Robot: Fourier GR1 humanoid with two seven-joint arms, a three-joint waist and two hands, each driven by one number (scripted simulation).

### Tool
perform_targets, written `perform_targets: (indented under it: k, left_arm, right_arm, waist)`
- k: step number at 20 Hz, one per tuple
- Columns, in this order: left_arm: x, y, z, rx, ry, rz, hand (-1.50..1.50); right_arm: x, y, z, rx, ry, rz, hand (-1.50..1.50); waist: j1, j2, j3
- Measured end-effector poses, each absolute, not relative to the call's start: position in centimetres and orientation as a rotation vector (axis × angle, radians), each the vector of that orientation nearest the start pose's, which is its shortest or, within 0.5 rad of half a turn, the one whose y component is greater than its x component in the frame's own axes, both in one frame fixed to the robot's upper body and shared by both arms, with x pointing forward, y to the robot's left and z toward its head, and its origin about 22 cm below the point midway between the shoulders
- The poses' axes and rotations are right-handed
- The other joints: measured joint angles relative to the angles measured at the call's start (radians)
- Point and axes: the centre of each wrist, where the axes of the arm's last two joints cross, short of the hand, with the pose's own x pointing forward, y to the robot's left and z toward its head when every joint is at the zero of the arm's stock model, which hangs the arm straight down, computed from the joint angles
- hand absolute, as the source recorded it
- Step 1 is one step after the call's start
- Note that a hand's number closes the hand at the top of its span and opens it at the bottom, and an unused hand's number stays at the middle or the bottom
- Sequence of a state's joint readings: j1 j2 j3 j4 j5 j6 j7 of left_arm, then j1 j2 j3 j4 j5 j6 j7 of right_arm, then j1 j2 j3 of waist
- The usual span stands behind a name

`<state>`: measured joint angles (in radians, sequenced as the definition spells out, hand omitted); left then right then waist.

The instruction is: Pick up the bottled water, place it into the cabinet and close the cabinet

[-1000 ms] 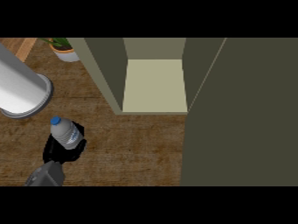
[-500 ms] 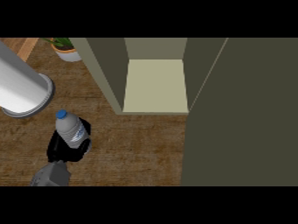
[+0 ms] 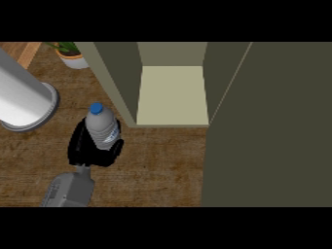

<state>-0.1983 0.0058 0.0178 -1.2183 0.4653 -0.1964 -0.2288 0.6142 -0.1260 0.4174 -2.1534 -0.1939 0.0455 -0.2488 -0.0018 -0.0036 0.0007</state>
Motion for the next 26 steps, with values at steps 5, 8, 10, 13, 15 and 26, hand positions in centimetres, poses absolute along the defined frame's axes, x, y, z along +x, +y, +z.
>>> perform_targets:
  k: [5, 8, 10, 13, 15, 26]
  left_arm:
    - [29.8, 17.5, -0.2, -0.483, -1.642, 0.212, 1.5]
    - [30.9, 15.6, 1.2, -0.459, -1.646, 0.19, 1.5]
    - [31.6, 14.5, 2.3, -0.44, -1.644, 0.185, 1.5]
    - [32.3, 13.0, 3.2, -0.381, -1.664, 0.15, 1.5]
    - [32.5, 12.6, 3.1, -0.326, -1.685, 0.138, 1.5]
    - [33.0, 10.8, 2.5, -0.027, -1.713, 0.156, 1.5]
  right_arm:
    - [9.9, -19.6, 4.5, 0.375, -1.79, -0.064, -1.5]
    - [10.1, -19.7, 5.0, 0.371, -1.793, -0.064, -1.5]
    - [10.1, -19.8, 5.1, 0.367, -1.787, -0.065, -1.5]
    - [10.8, -19.9, 4.8, 0.374, -1.783, -0.073, -1.5]
    - [10.6, -20.2, 4.7, 0.379, -1.783, -0.066, -1.5]
    - [10.9, -19.5, 4.3, 0.411, -1.784, -0.057, -1.5]
  waist:
    - [-0.004, 0.001, 0.0]
    - [-0.007, 0.002, 0.0]
    - [-0.007, 0.003, -0.001]
    - [-0.007, 0.003, -0.002]
    - [-0.007, -0.001, -0.002]
    - [-0.014, -0.012, 0.0]
